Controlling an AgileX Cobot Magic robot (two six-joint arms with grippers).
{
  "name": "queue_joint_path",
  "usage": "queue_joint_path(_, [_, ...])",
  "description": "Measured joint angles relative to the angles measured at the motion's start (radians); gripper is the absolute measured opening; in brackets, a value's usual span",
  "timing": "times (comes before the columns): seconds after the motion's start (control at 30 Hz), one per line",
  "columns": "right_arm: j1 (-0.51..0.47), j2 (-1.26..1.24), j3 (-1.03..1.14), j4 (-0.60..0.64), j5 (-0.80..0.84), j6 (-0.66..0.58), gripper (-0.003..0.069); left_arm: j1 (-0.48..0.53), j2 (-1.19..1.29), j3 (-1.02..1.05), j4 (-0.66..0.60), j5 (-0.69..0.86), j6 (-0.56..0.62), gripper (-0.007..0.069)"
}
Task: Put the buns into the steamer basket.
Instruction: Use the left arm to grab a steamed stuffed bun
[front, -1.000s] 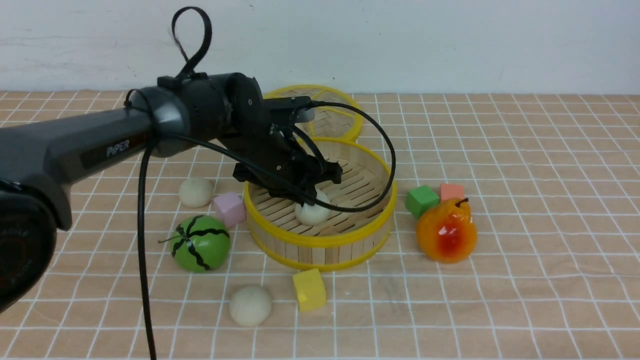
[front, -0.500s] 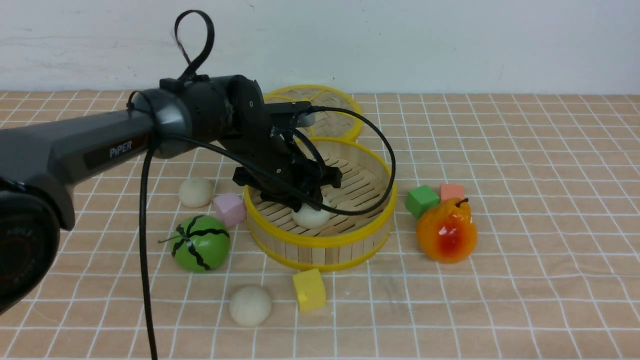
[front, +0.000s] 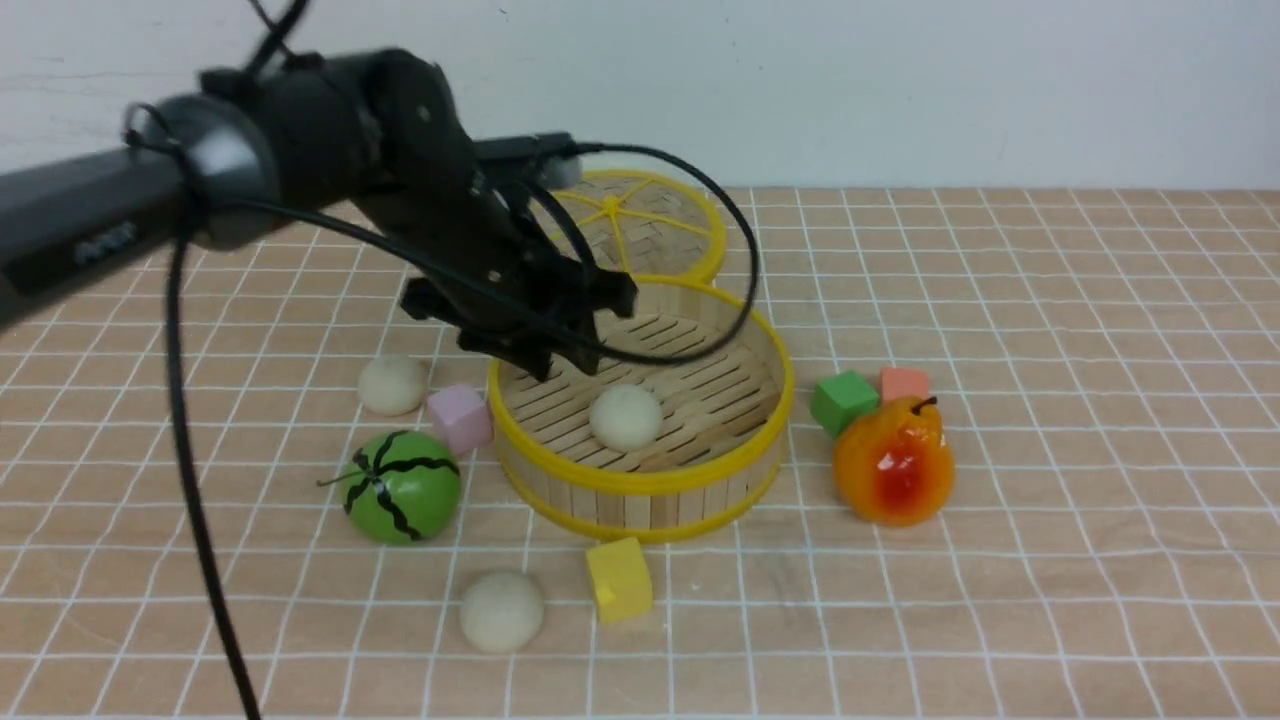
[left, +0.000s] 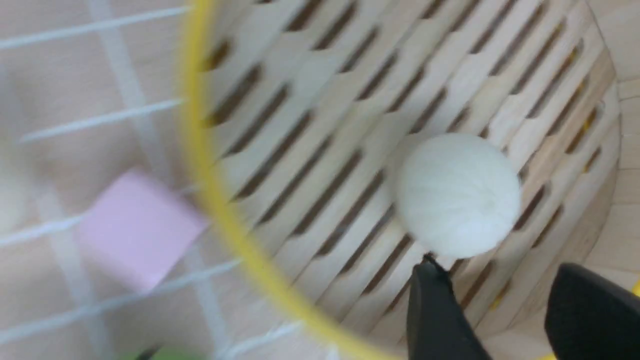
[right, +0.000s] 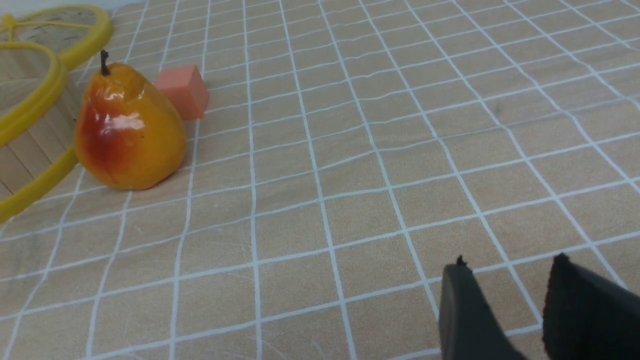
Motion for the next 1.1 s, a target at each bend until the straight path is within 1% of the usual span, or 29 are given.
queue_joint_path(0.03, [0.0,0.0,0.0,0.0,0.0,0.0,0.0241,0.004,-0.005,0.0,0.0,0.004,-0.004,0.0309])
queue_joint_path(0.1, [0.0,0.0,0.0,0.0,0.0,0.0,0.0241,0.066,-0.025,0.0,0.0,0.045,-0.025,0.0303])
queue_joint_path(0.17, [0.0,0.0,0.0,0.0,0.0,0.0,0.0241,0.091,-0.03,0.0,0.0,0.059,-0.032,0.0302])
queue_joint_path(0.2, [0.0,0.0,0.0,0.0,0.0,0.0,0.0241,0.136,-0.032,0.0,0.001,0.077,-0.04,0.0302])
queue_joint_path(0.27, [0.0,0.0,0.0,0.0,0.0,0.0,0.0241,0.181,-0.032,0.0,0.006,0.098,-0.042,0.0302])
queue_joint_path(0.4, [0.0,0.0,0.0,0.0,0.0,0.0,0.0241,0.242,-0.032,0.0,0.008,0.124,-0.044,0.0302])
queue_joint_path(0.53, [0.0,0.0,0.0,0.0,0.0,0.0,0.0241,0.27,-0.032,0.0,0.009,0.132,-0.044,0.0302])
queue_joint_path(0.63, [0.0,0.0,0.0,0.0,0.0,0.0,0.0241,0.274,-0.032,0.0,0.035,0.121,-0.044,0.0302])
queue_joint_path(0.9, [0.0,0.0,0.0,0.0,0.0,0.0,0.0241,0.274,0.011,0.0,0.079,0.012,-0.044,0.0302])
queue_joint_path(1.1, [0.0,0.0,0.0,0.0,0.0,0.0,0.0241,0.274,0.084,0.0,0.079,-0.016,-0.044,0.0302])
